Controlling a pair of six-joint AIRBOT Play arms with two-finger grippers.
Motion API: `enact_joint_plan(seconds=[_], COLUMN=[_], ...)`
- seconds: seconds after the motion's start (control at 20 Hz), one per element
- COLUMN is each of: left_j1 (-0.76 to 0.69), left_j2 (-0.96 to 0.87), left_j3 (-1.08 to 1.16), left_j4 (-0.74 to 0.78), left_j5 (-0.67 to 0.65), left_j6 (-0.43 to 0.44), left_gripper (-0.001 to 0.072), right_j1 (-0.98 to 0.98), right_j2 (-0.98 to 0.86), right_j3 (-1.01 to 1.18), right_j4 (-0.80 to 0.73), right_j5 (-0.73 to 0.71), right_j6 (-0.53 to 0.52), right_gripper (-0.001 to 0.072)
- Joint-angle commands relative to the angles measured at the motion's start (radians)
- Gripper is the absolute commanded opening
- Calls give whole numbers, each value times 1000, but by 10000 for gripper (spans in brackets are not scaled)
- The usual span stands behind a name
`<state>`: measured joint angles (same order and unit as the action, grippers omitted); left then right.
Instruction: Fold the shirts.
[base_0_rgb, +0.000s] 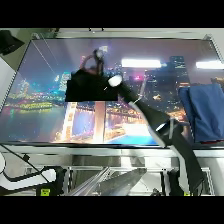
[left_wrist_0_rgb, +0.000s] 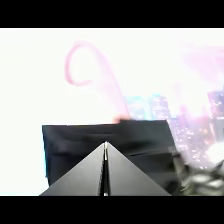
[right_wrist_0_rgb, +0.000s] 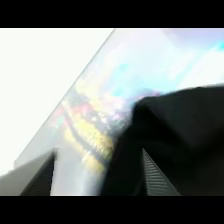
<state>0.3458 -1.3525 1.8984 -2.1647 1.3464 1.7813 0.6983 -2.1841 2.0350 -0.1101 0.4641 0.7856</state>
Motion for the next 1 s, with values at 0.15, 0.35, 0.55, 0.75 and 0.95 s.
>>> enact_joint_plan(seconds=[0.15,0.35,0.55,0.75,0.95], left_j1=[56,56,56,56,51], left_j2=[79,79,79,79,78], left_j3=[-157,-163,-163,-163,-163], left_j4=[-11,-11,-10,-10,-9], left_j5=[-12,-23,-28,-28,-24], left_j6=[33,35,35,36,71], left_gripper=[24,24,24,24,24], right_j1=[-123,-348,-479,-474,-432], right_j2=[84,187,179,74,-39], right_j3=[1,0,-76,-103,-98], right_j4=[-125,-465,-595,-605,-475], right_j5=[250,512,672,643,600], right_j6=[37,386,555,607,599], right_gripper=[458,464,581,646,646])
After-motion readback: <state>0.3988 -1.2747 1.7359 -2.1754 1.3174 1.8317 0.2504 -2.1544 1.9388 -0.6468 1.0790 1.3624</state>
